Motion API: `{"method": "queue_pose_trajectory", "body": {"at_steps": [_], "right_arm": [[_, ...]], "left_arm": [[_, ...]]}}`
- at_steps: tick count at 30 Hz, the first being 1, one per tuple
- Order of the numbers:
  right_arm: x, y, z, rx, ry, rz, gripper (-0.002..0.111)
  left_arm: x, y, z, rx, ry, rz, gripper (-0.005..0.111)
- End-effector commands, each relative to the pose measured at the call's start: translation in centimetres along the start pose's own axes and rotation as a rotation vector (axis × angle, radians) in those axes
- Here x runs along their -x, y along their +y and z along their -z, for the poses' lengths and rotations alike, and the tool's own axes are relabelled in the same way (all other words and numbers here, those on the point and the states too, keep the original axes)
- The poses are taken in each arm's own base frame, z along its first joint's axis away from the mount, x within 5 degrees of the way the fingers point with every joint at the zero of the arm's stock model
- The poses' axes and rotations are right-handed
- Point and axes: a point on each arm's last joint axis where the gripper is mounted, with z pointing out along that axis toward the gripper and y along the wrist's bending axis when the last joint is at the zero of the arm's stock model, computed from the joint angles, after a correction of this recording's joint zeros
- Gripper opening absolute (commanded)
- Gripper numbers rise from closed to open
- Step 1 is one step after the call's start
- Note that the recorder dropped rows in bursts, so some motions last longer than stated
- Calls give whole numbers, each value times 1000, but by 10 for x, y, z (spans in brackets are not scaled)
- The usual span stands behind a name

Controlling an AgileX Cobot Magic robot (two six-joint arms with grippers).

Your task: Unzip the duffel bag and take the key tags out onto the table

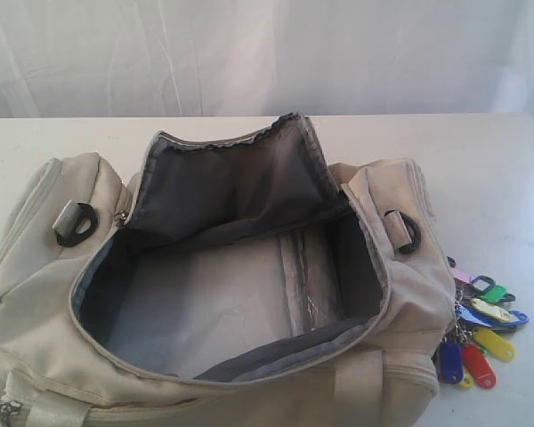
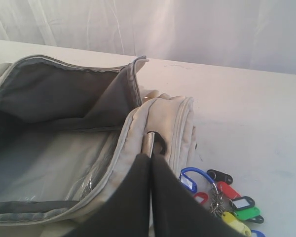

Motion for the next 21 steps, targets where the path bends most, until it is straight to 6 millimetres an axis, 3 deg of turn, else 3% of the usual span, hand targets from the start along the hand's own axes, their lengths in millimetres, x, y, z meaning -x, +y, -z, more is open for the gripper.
{"method": "queue_pose_trajectory", "body": {"at_steps": [1,7,11,17,21], "right_arm": [[0,0,2,-3,-21,-3,0],[-2,0,24,-19,-122,2,0],[-5,-3,31,-119,-164,-22,0],[-30,-11,18,-219,-185,-49,0],[-60,-17,-2,-231,-139,-62,0]], "left_arm": [[-2,0,0,0,1,20,0],[-1,3,0,54,-3,36,0],[-1,5,0,81,-7,46,0],[-1,5,0,83,-7,47,0],[-1,5,0,83,-7,47,0]]}}
